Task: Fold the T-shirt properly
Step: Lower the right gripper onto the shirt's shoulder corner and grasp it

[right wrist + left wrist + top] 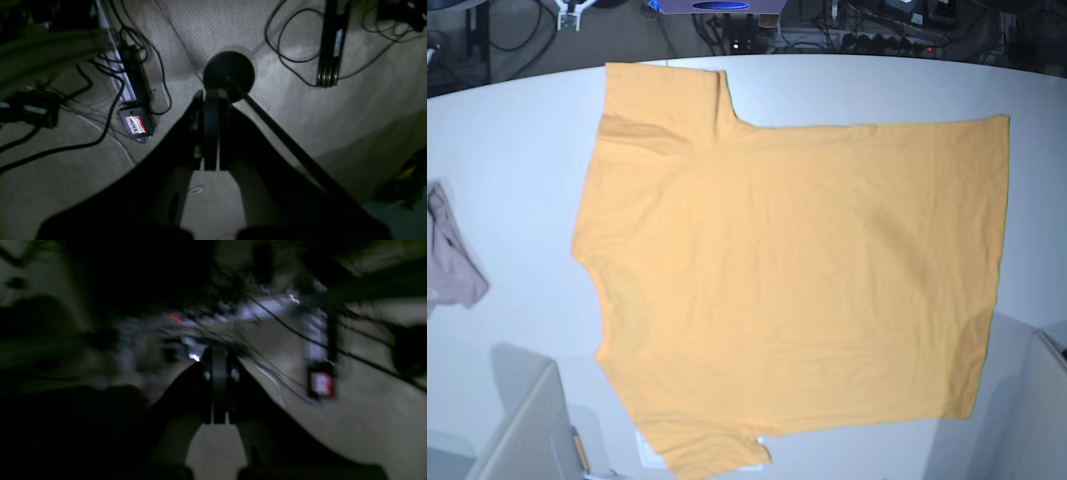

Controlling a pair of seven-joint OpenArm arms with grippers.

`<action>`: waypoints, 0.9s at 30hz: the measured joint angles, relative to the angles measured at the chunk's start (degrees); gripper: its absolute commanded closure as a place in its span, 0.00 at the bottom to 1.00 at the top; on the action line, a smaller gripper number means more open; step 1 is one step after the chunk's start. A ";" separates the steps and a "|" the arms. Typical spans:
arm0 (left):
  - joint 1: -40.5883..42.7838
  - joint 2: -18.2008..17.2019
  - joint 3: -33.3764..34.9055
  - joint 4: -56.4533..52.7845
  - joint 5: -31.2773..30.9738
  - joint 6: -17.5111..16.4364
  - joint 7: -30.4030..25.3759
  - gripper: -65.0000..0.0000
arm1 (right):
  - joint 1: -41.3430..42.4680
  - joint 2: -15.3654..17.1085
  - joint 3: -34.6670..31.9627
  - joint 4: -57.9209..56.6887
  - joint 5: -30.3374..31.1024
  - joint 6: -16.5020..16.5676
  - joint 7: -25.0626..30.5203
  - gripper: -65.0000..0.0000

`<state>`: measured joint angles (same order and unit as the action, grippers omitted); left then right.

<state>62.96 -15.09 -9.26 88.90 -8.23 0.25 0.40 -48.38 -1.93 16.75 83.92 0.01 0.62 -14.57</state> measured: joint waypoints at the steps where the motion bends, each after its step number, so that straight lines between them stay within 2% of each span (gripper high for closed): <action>1: 1.16 -0.02 -1.07 2.56 0.28 0.26 -0.07 1.00 | -0.90 -0.87 0.76 3.34 -0.07 -0.22 -1.25 1.00; 6: 5.79 0.04 -1.79 13.49 0.35 -0.37 0.11 1.00 | -0.83 -2.64 1.90 16.83 0.20 0.04 -8.96 1.00; 11: 6.56 -0.17 -1.95 19.98 0.17 -0.22 0.20 1.00 | 1.86 -2.62 2.38 27.76 -0.07 -0.09 -13.73 1.00; 14: 5.44 -0.02 -1.92 21.16 0.13 -0.22 0.48 1.00 | 5.44 -2.69 2.14 30.14 0.39 -0.11 -15.17 1.00; 17: 3.89 -0.02 -1.95 21.46 0.15 -0.22 0.50 1.00 | 7.61 -5.11 2.89 30.25 7.15 0.11 -16.00 1.00; 18: 3.54 -0.07 -1.95 21.68 0.15 -0.26 0.48 1.00 | 7.72 -5.05 3.02 30.23 11.63 3.15 -16.85 1.00; 20: 3.43 -0.37 -2.05 21.94 0.13 -0.22 0.44 1.00 | 7.91 -5.11 3.85 30.23 20.24 6.08 -17.03 1.00; 21: 3.56 -0.31 -2.19 22.29 -0.72 -0.22 0.48 1.00 | 8.02 -5.03 4.87 30.23 24.41 7.26 -17.07 0.97; 23: 3.34 -0.31 -2.16 22.73 -4.70 -0.31 0.50 1.00 | 8.07 -4.85 6.47 30.40 30.58 7.37 -18.36 0.69; 24: 2.67 -0.28 -2.16 22.73 -7.52 -0.26 0.72 1.00 | 8.02 -4.09 6.80 30.38 33.31 7.41 -21.40 0.56; 25: 2.25 -0.26 -3.19 22.73 -9.88 -0.59 1.03 1.00 | 7.98 -3.10 6.78 30.16 36.04 7.50 -23.43 0.48; 27: 2.25 -0.33 -6.51 22.73 -15.32 -0.13 0.76 1.00 | 7.87 -1.20 6.78 29.99 41.24 7.91 -23.89 0.46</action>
<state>65.21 -15.42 -15.77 111.63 -23.55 0.12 1.17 -40.51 -3.14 23.53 113.91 41.25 8.54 -38.46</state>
